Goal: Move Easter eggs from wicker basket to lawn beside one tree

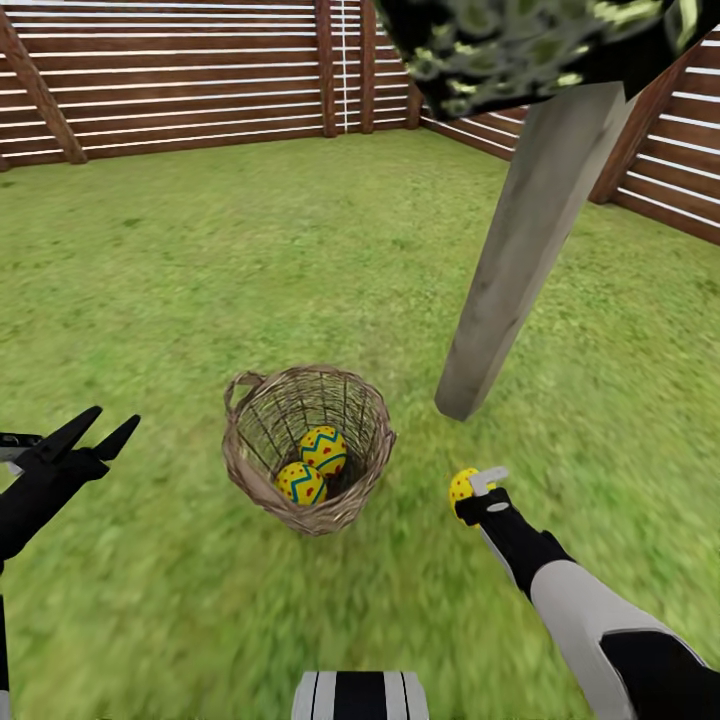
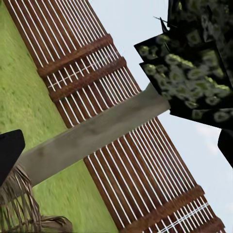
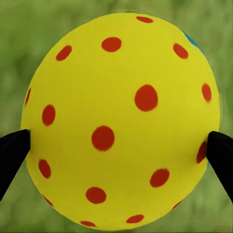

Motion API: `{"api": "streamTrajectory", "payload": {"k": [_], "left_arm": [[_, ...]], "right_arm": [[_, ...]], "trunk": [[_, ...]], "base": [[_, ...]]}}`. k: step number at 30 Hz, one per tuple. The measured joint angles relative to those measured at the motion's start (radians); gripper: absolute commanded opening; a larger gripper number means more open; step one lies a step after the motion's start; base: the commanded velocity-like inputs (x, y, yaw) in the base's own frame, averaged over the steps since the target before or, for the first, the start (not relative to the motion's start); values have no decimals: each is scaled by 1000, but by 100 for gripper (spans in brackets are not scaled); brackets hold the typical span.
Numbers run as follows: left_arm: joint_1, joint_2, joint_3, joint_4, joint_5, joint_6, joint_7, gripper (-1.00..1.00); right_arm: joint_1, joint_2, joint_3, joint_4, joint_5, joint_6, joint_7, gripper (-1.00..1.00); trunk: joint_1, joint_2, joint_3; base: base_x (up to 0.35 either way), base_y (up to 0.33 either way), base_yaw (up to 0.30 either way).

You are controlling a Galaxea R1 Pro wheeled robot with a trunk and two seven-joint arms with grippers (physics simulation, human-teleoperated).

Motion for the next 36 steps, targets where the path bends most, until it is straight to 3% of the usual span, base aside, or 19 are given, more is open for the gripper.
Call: {"api": "streamTrajectory", "payload": {"k": [4,6,9,28,36], "left_arm": [[0,0,0,0,0,0,0,100],[0,0,0,-1,0,0,0,100],[0,0,0,-1,0,0,0,100],[0,0,0,0,0,0,0,100],[1,-3,2,2,0,0,0,100]], "right_arm": [[-5,2,0,7,6,-17,-1,-100],[-5,27,2,5,6,-25,1,-100],[-5,35,2,-1,7,-29,1,-100],[-6,33,1,-8,5,-41,-1,-100],[-7,33,0,-23,5,-40,-1,-100]], "trunk": [[2,-1,-15],[3,-1,-23],[4,-2,-35],[13,-7,-108],[12,-7,-108]], "base": [[0,0,0],[0,0,0],[0,0,0],[0,0,0],[184,-8,0]]}}
